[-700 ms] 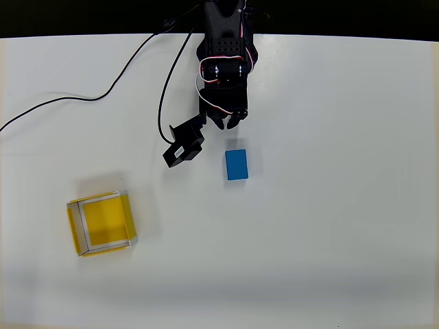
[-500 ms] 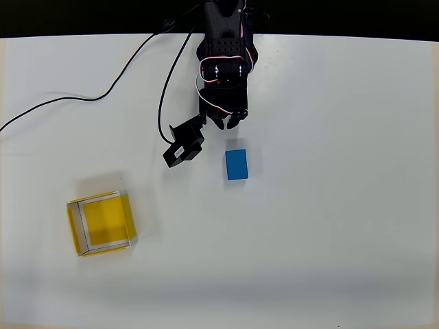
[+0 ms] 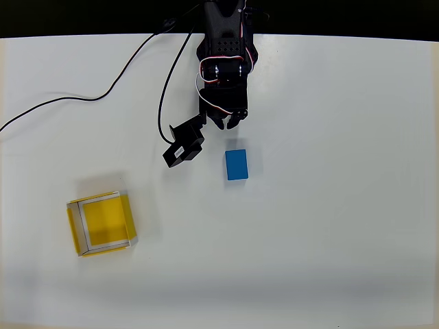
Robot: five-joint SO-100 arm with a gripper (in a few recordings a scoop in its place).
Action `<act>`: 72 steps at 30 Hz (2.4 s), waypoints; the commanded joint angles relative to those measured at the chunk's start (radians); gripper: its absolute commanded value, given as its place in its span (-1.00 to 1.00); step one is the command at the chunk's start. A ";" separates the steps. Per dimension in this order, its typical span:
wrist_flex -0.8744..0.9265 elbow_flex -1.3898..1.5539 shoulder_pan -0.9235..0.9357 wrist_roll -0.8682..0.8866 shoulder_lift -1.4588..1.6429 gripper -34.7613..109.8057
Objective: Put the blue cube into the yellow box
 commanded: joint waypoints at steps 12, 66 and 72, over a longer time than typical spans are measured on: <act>0.011 -0.078 -0.009 -0.078 -0.100 -0.44; -0.405 -0.848 0.014 -0.080 -1.247 0.14; -0.416 -0.788 0.012 -0.086 -1.269 0.14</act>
